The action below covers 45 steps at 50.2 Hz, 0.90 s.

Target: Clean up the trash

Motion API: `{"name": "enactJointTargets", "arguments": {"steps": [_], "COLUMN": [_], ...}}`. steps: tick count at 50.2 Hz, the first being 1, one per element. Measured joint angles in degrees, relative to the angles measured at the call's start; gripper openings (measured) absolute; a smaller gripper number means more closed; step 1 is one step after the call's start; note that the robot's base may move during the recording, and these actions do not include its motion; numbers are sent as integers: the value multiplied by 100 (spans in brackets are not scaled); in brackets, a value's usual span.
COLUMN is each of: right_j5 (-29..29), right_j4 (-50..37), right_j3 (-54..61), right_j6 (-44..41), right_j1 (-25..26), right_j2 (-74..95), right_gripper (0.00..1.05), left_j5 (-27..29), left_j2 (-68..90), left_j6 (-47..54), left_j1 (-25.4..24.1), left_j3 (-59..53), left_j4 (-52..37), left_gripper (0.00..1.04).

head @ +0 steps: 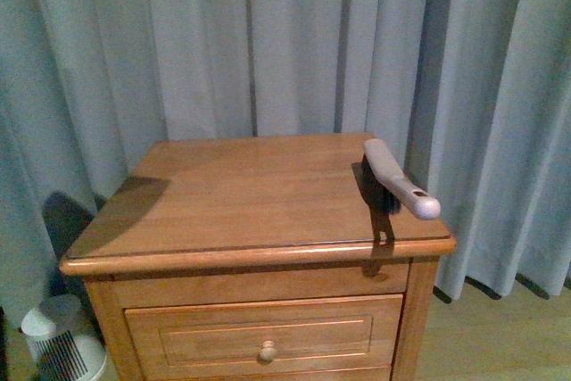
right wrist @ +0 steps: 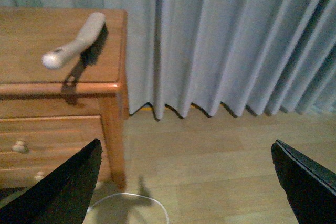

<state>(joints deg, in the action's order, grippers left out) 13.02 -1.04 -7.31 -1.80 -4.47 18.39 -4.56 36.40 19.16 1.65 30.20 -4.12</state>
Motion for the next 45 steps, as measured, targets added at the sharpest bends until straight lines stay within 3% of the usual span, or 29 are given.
{"name": "enactJointTargets", "arguments": {"steps": [11, 25, 45], "right_j5": [-350, -350, -92], "right_j4": [-219, 1325, 2135], "right_j3": [-1770, -5630, -7182], "right_j6": [802, 2339, 3366], "right_j1": [59, -280, -772], "right_j2": [2341, 6332, 8594], "right_gripper": [97, 97, 97], "left_j5": [2, 2, 2], "left_j2": [0, 0, 0], "left_j6": [-2, -2, -4], "left_j1": [0, 0, 0], "left_j3": [2, 2, 2], "left_j4": [0, 0, 0], "left_gripper": [26, 26, 26]}}
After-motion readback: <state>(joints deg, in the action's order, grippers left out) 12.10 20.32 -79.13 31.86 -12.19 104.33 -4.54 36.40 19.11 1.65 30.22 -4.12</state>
